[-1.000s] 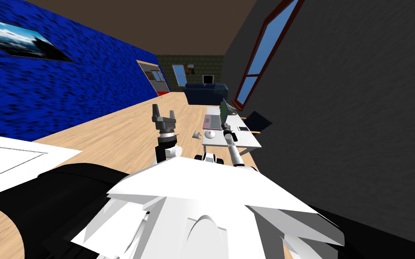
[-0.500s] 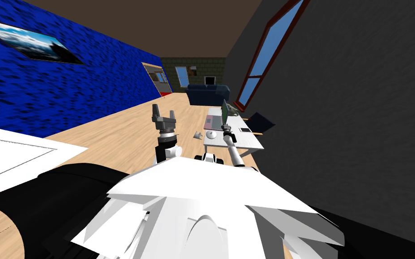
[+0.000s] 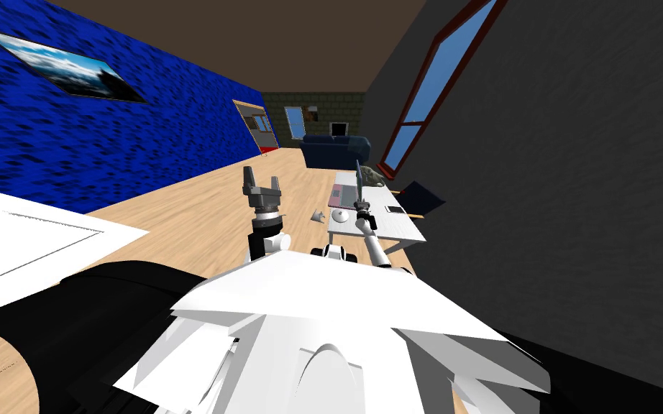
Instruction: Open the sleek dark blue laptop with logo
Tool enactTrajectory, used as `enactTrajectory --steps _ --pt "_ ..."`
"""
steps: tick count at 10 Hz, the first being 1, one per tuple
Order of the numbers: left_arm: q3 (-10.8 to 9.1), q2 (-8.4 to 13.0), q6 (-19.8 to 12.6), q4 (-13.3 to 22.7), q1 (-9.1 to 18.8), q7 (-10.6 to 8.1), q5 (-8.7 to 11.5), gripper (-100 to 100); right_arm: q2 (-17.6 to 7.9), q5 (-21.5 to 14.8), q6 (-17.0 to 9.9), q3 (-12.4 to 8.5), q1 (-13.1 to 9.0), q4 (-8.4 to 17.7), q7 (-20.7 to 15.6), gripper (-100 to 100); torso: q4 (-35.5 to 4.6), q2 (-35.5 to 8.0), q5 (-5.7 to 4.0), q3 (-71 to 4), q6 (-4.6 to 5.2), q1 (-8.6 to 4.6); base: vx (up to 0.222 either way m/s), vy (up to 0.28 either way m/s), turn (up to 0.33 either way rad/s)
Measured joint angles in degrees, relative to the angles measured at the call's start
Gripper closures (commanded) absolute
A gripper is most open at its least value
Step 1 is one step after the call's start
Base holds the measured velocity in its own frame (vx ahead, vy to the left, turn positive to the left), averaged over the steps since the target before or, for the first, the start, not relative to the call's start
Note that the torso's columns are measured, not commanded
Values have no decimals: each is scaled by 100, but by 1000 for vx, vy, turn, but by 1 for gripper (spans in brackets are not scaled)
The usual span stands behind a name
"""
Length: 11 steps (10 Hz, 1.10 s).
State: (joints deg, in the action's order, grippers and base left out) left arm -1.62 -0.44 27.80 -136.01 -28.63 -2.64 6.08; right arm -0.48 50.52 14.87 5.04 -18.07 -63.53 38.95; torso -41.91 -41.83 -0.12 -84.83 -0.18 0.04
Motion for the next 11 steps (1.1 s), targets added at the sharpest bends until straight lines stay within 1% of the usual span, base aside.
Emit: enactTrajectory --steps 1,2,3,4,5,7,8,10,11 --pt "0 0 0 0 0 0 0 0 -43 -146 175 61 8 127 -58 100 12 15 -2 -10 -1 -2 31 39 77" --pt "0 0 0 0 0 0 0 0 -72 -271 283 87 44 187 -135 100 19 27 -5 -17 -1 -7 26 40 59" --pt "0 0 0 0 0 0 0 0 -74 -398 363 99 109 191 -243 100 29 25 -9 -17 0 -9 29 36 64" --pt "0 0 0 0 0 0 0 0 -69 -512 378 81 204 126 -385 100 30 24 -12 -16 4 -15 19 24 16" --pt "0 0 0 0 0 0 0 0 -54 -572 397 89 247 123 -465 100 29 22 -14 -15 7 -22 1 15 7" --pt "0 0 0 0 0 0 0 0 -64 -665 498 153 257 233 -483 100 25 19 -15 -12 15 -31 9 14 35" --pt "0 0 0 0 0 0 0 0 -62 -709 567 184 237 333 -500 100 21 22 -13 -14 18 -32 17 24 77" --pt "0 0 0 0 0 0 0 0 -92 -921 665 221 336 350 -667 100 23 6 -13 -6 41 -48 0 3 13" --pt "-1 0 0 0 0 0 0 0 -80 -949 671 232 373 338 -703 100 14 -5 -13 1 46 -52 0 11 11"
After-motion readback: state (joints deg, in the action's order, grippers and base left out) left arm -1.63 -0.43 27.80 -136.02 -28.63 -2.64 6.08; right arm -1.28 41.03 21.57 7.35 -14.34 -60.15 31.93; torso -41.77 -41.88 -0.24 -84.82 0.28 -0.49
